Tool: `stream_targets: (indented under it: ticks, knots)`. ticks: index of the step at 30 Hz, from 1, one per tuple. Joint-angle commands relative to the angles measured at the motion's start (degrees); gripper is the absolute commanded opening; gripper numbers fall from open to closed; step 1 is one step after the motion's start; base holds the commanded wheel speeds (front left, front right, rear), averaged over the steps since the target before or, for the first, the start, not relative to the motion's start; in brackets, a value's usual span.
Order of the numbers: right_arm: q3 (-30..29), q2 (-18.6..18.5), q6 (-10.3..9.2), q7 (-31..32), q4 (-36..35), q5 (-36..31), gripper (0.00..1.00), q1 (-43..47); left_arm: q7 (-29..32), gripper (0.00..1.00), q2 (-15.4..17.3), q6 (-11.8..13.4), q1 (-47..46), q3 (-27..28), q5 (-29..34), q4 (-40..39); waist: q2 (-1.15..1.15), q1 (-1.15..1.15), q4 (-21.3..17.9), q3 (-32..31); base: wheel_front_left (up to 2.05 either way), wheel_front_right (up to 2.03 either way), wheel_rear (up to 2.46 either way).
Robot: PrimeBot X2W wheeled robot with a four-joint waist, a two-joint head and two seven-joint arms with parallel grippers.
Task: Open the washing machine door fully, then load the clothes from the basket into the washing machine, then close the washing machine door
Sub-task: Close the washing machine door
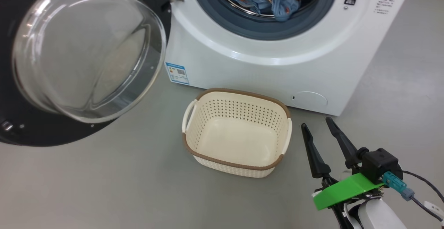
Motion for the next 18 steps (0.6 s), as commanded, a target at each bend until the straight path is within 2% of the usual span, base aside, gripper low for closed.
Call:
stream_targets:
  ticks: [1,10,14,18]
  knots:
    - [0.9,0.0,0.26,-0.5,-1.6,-0.8,1.0,-2.8,0.6,0.0,4.1,-0.3,-2.6,2.2,-1.3,-0.2,0.0,0.0,-1.5,1.3,0.0,0.0,0.0]
    - [0.4,0.4,0.26,-0.5,-2.6,-3.0,1.0,-3.2,9.4,0.0,13.0,-0.3,-9.9,7.5,-16.5,18.1,0.0,0.0,-6.3,5.1,0.0,0.0,0.0]
    - [0.3,0.5,0.26,-0.5,-2.9,-3.5,1.0,-3.2,14.1,0.0,15.0,-0.3,-12.5,11.0,-22.7,26.1,0.0,0.0,-7.8,6.1,0.0,0.0,0.0]
    - [0.6,0.6,0.26,-0.5,-3.2,-3.9,1.0,-3.4,18.1,0.0,16.3,-0.3,-13.9,12.9,-26.3,31.0,0.0,0.0,-8.8,7.0,0.0,0.0,0.0]
